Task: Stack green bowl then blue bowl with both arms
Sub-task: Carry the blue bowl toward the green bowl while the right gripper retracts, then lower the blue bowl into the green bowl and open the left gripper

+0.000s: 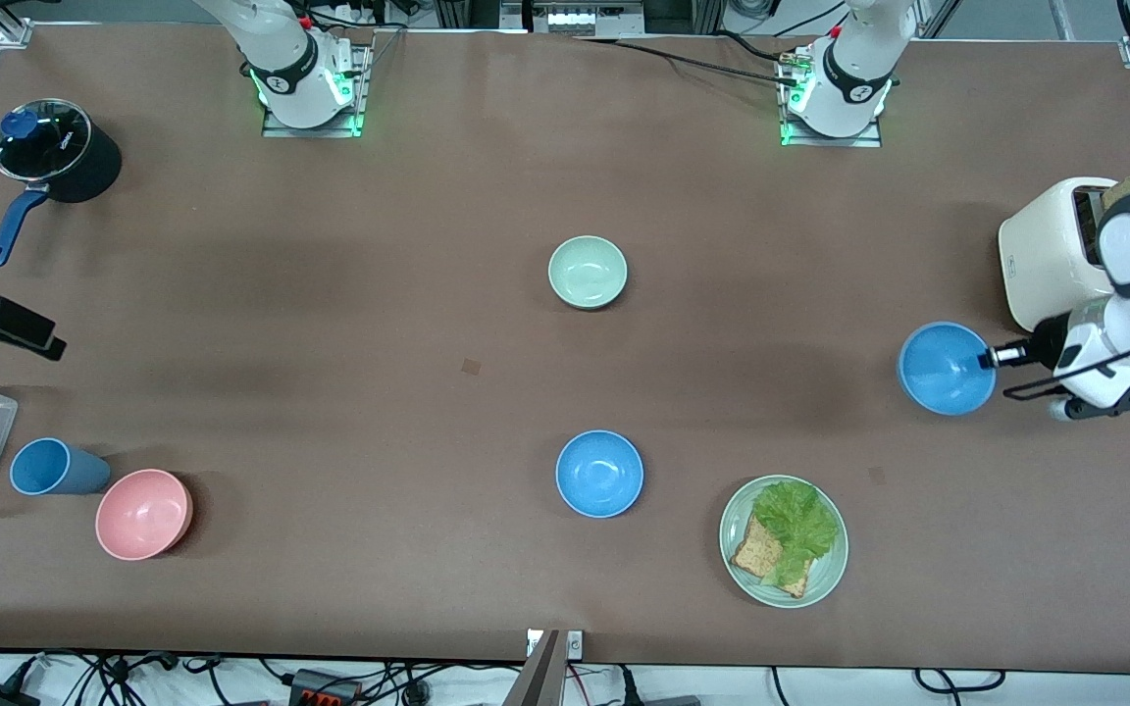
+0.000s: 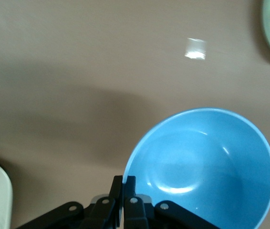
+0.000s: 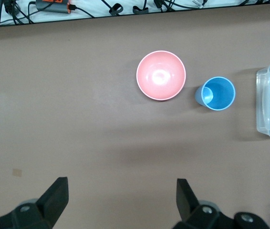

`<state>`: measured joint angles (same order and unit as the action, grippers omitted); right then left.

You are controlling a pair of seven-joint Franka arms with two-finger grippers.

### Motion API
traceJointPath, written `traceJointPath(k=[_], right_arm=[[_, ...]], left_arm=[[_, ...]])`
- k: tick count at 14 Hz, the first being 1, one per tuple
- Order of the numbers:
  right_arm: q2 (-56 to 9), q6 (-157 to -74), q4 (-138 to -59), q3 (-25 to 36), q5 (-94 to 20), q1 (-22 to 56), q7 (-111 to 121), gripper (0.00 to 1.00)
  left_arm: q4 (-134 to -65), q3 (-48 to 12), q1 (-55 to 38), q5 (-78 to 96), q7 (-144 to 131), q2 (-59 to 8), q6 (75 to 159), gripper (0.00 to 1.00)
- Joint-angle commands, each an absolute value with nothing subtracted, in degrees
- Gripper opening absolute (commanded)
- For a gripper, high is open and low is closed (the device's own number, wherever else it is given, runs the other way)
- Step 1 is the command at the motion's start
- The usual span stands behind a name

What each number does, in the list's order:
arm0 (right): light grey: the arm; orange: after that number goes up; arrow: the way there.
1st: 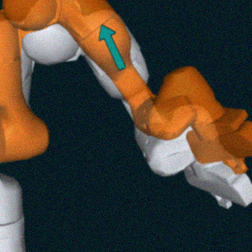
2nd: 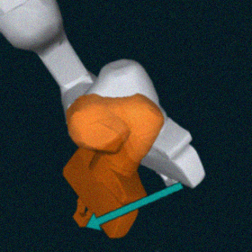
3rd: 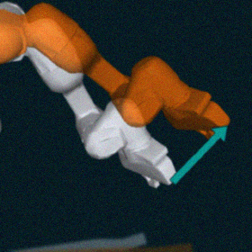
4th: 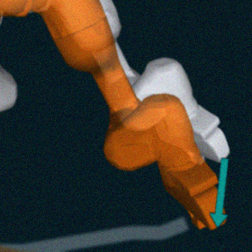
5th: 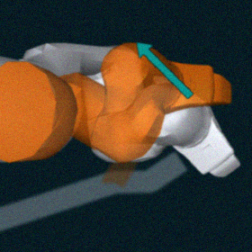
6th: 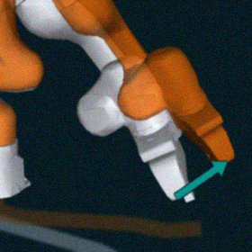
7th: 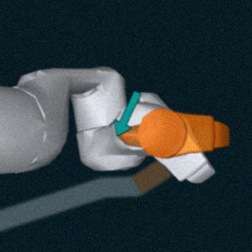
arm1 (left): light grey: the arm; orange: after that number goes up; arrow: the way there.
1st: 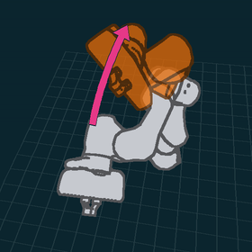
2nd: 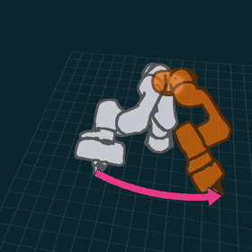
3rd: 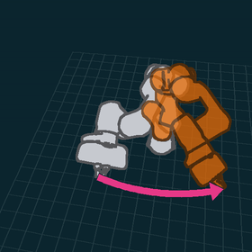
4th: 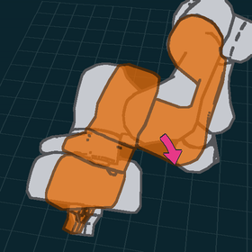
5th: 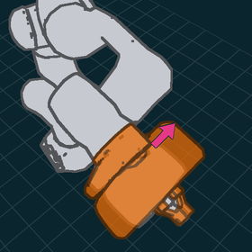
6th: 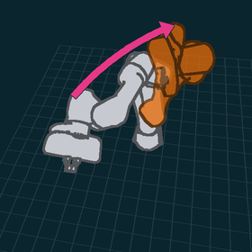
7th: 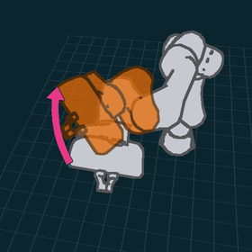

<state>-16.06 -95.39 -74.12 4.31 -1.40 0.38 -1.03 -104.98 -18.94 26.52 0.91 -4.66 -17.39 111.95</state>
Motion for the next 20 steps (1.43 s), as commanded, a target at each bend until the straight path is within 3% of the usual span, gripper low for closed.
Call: traceJointPath(k=[1, 5, 10, 14, 20], right_arm=[[-13.3, -95.3, -77.2, 2.3, 0.1, -1.1, 1.9, 1.0], [-11.4, -89.8, -78.9, 2.5, 0.2, -1.1, 0.9, 1.0], [-2.7, -96.1, -93.5, 2.5, 0.5, -1.0, 1.8, 1.0], [0.3, -98.1, -97.2, 2.5, 0.6, -1.1, 1.8, 1.0], [0.5, -97.5, -96.9, 2.3, 1.4, -1.0, 3.2, 1.0]], left_arm=[[-106.5, -27.0, 27.2, 3.3, -15.4, -12.4, 107.2, 0.01], [-106.6, -42.1, 27.2, 5.3, -38.7, -12.1, 108.7, 0.01], [-108.4, -55.3, 26.5, 6.2, -56.1, -13.4, 112.6, 0.01], [-115.0, -58.3, 22.9, 6.0, -64.8, -13.8, 124.5, 0.0], [-119.7, -58.1, 17.1, 3.8, -65.4, -15.3, 130.2, 0.0]])
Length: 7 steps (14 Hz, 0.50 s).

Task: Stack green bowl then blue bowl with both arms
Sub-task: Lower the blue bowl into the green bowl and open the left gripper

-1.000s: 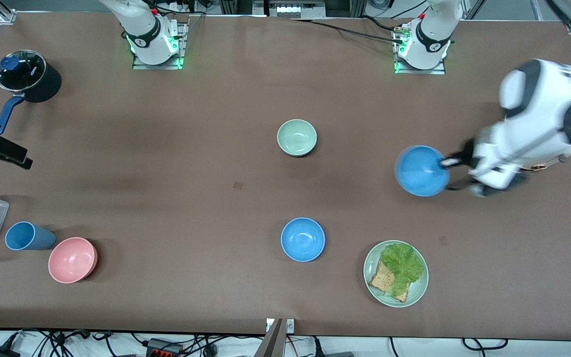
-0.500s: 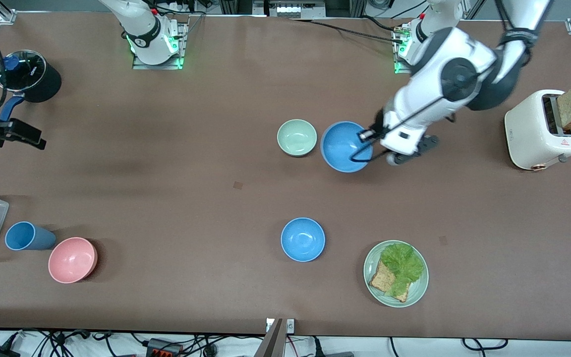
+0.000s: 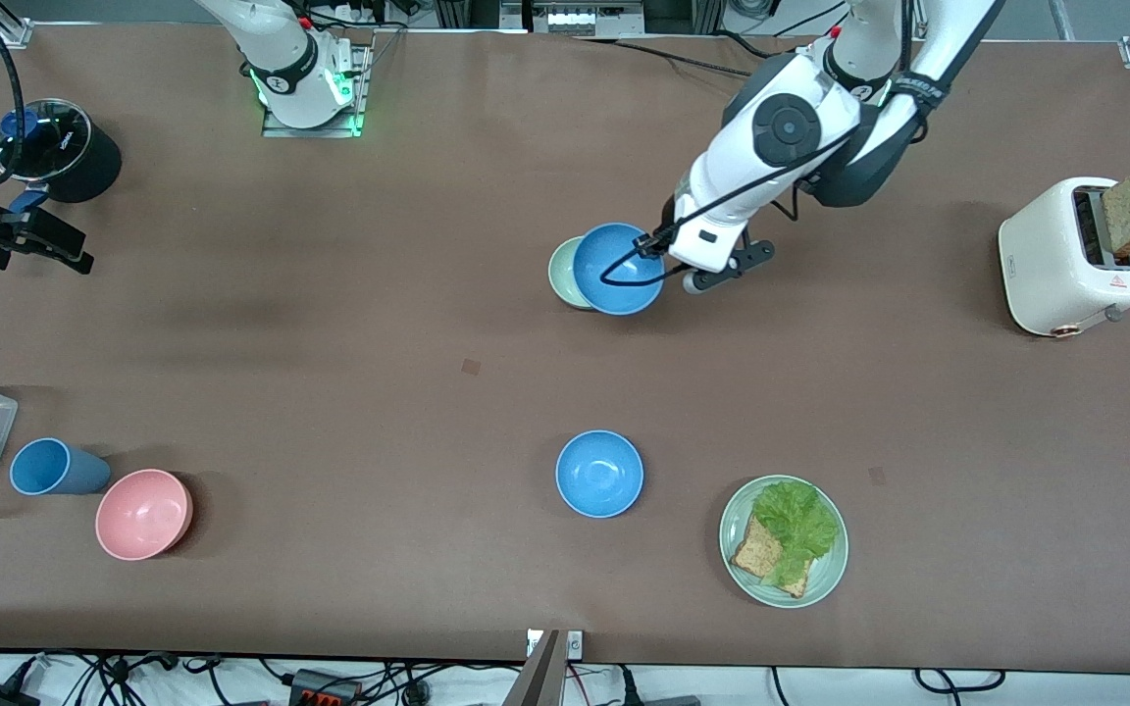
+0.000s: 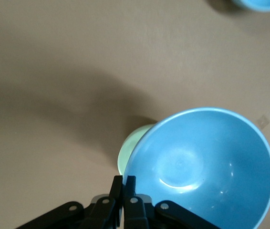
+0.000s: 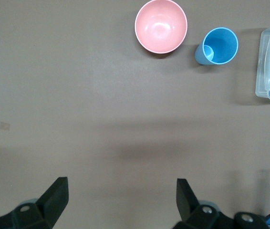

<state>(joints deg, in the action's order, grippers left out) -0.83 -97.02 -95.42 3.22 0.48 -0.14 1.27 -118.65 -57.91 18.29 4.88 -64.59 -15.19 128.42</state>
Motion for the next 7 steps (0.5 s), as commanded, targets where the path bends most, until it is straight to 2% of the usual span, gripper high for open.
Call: traceJointPath(k=[1, 3, 7], right_arm=[[0.5, -97.5, -96.9, 2.3, 1.4, -1.0, 3.5, 1.0], [0.4, -97.6, -97.0, 2.3, 1.4, -1.0, 3.4, 1.0], [0.5, -97.4, -97.2, 2.3, 1.4, -1.0, 2.5, 1.0]], left_arm=[[-121.2, -58.1, 16.6, 3.6, -66.4, -15.3, 132.3, 0.0], [-123.5, -58.0, 16.4, 2.4, -66.5, -15.6, 135.7, 0.0], [-123.7, -57.8, 16.4, -2.1, -67.0, -18.4, 136.1, 0.0]])
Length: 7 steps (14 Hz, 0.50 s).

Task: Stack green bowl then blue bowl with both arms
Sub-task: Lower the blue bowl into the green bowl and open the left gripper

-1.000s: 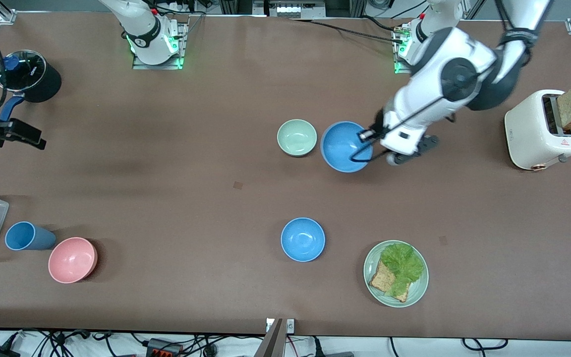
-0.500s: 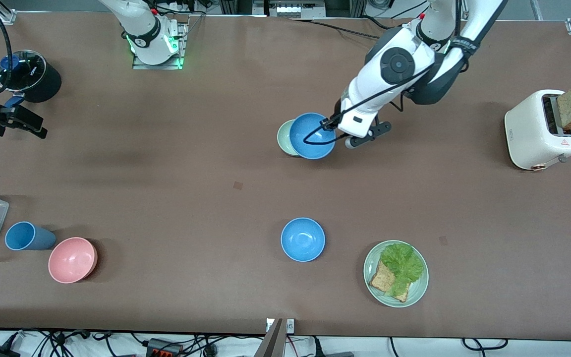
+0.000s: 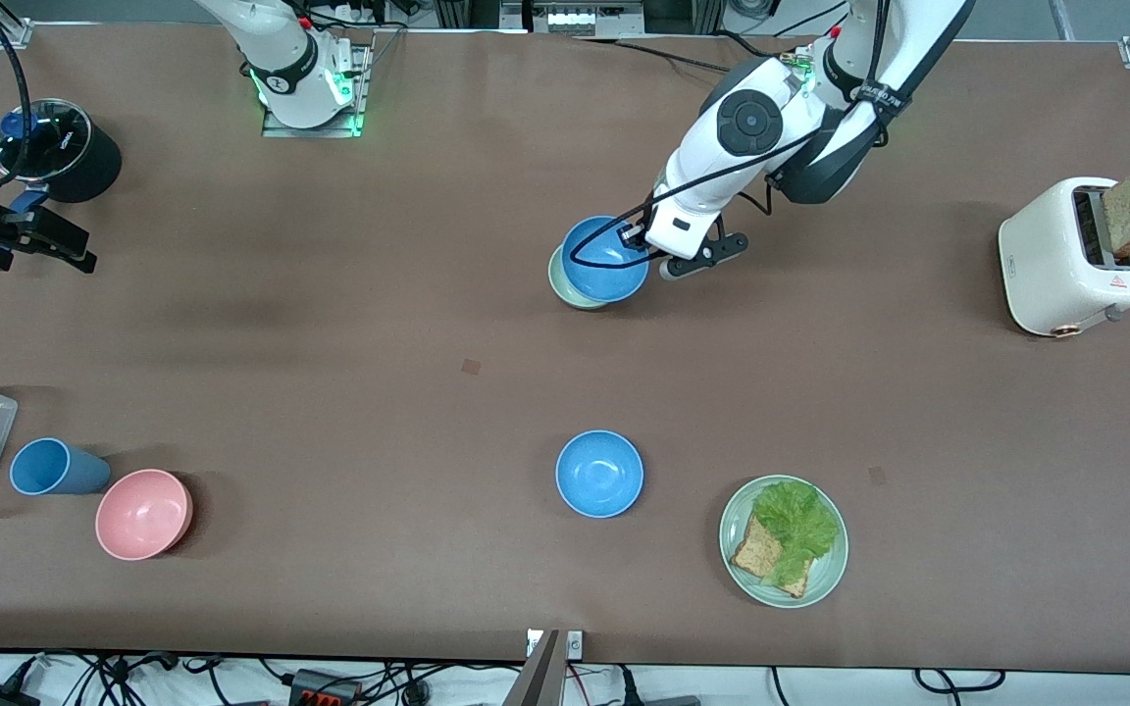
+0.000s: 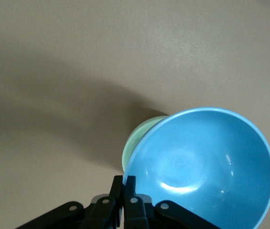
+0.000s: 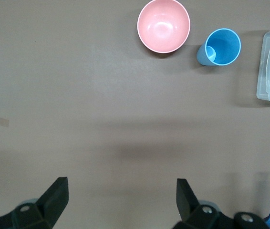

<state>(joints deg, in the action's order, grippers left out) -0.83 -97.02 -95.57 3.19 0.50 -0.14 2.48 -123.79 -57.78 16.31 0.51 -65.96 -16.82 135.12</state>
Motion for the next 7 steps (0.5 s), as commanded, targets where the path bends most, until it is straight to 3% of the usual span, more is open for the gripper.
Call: traceJointPath(k=[1, 7], right_arm=[[0.5, -97.5, -97.4, 2.3, 1.4, -1.0, 2.5, 1.0], [0.5, -98.2, -97.4, 2.2, 1.5, -0.9, 2.5, 1.0]], left_arm=[[-123.7, -57.8, 16.5, -3.2, -67.6, -19.0, 136.9, 0.0], [-123.9, -57.8, 14.5, -9.5, -76.1, -21.1, 138.8, 0.0]])
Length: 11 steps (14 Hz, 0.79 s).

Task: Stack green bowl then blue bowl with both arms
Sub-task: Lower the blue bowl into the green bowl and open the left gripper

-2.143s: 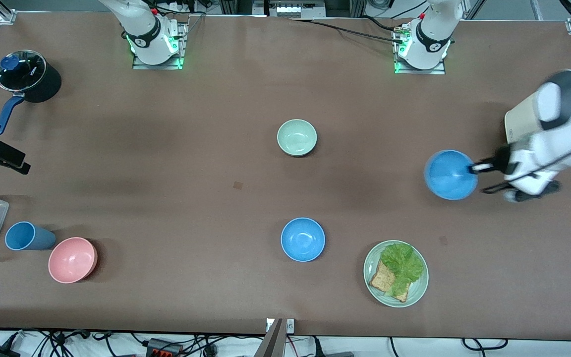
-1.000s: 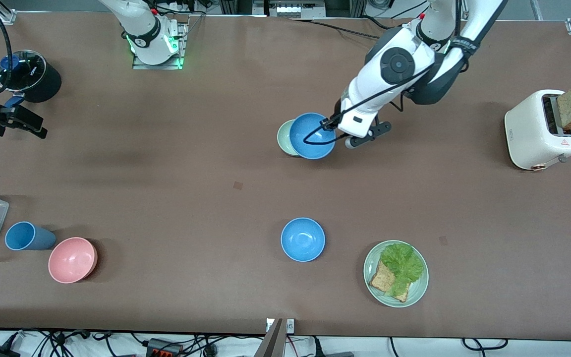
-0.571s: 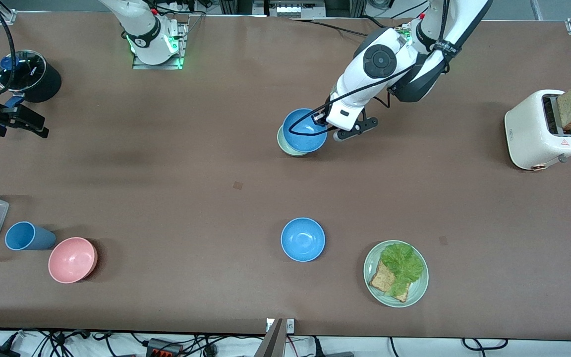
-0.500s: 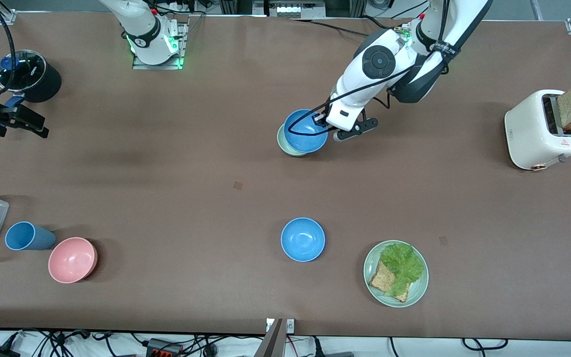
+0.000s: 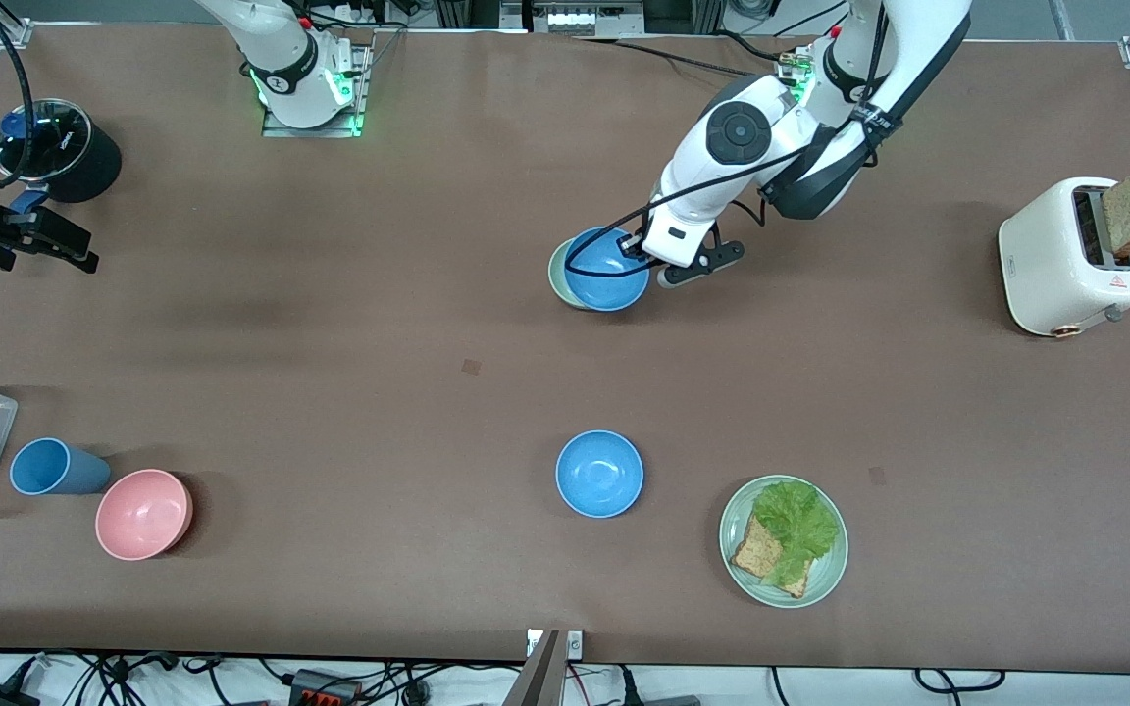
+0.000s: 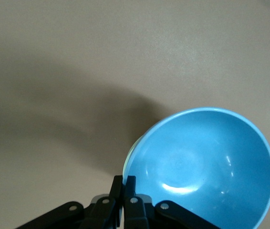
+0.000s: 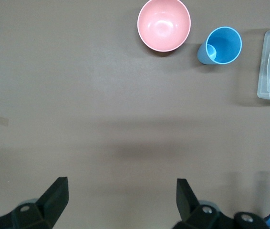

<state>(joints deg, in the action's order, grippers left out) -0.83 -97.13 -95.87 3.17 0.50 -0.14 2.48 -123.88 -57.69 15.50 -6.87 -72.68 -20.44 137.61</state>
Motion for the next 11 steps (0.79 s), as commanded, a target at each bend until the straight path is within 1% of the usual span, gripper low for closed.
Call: traceJointPath(k=[1, 8, 11], right_arm=[[0.5, -98.2, -97.4, 2.2, 1.5, -1.0, 2.5, 1.0], [0.6, -97.8, -97.4, 2.2, 1.5, -1.0, 2.5, 1.0], [0.6, -98.2, -97.3, 2.2, 1.5, -1.0, 2.5, 1.0]], left_arm=[[-123.9, -57.8, 13.8, -10.1, -76.5, -21.2, 138.7, 0.0], [-125.5, -57.7, 12.0, -11.0, -76.8, -21.4, 138.7, 0.0], [-125.5, -57.6, 11.9, -15.4, -78.6, -23.9, 138.7, 0.0]])
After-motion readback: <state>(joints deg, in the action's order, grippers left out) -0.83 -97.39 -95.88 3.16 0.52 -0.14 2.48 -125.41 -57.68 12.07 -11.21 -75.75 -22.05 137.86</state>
